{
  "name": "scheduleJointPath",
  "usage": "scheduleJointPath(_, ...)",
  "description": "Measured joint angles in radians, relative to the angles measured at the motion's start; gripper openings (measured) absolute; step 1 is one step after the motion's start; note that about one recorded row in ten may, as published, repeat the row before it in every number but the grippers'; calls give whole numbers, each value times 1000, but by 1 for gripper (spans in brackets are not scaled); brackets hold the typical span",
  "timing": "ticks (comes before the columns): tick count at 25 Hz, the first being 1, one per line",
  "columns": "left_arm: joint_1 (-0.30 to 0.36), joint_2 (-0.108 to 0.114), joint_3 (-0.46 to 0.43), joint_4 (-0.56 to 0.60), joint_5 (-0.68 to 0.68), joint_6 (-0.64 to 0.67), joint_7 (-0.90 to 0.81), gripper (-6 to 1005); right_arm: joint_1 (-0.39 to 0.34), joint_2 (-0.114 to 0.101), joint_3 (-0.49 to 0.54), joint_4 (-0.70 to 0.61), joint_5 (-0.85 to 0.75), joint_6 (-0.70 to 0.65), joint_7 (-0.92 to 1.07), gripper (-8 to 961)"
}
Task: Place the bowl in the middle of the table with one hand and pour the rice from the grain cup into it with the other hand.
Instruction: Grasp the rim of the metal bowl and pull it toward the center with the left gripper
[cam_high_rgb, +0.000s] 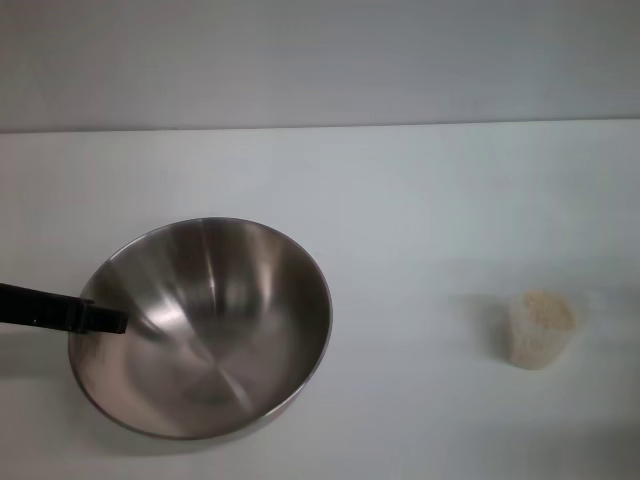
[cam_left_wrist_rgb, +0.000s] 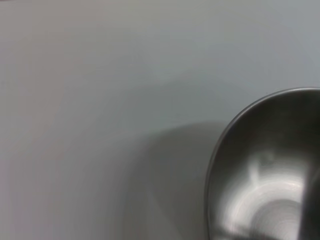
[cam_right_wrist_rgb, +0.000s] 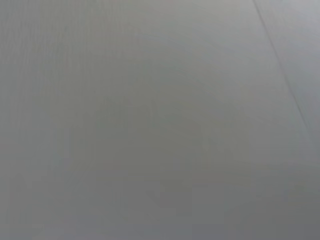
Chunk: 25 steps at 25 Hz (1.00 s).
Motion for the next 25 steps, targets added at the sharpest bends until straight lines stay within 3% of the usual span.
scheduleJointPath(4, -11, 2, 1, 21, 14, 2, 3, 709, -2, 1, 0, 0, 0, -5, 0, 669)
scheduleJointPath(11, -14, 1, 2, 26, 27, 7, 3, 492, -2, 2, 0, 0, 0, -6, 0, 668)
scheduleJointPath(21, -27, 1, 13, 46, 28, 19, 9, 390, -2, 2, 0, 0, 0, -7, 0, 669)
scheduleJointPath(25, -34, 1, 13, 54, 28, 19, 9, 277, -2, 2, 0, 0, 0, -7, 0, 669)
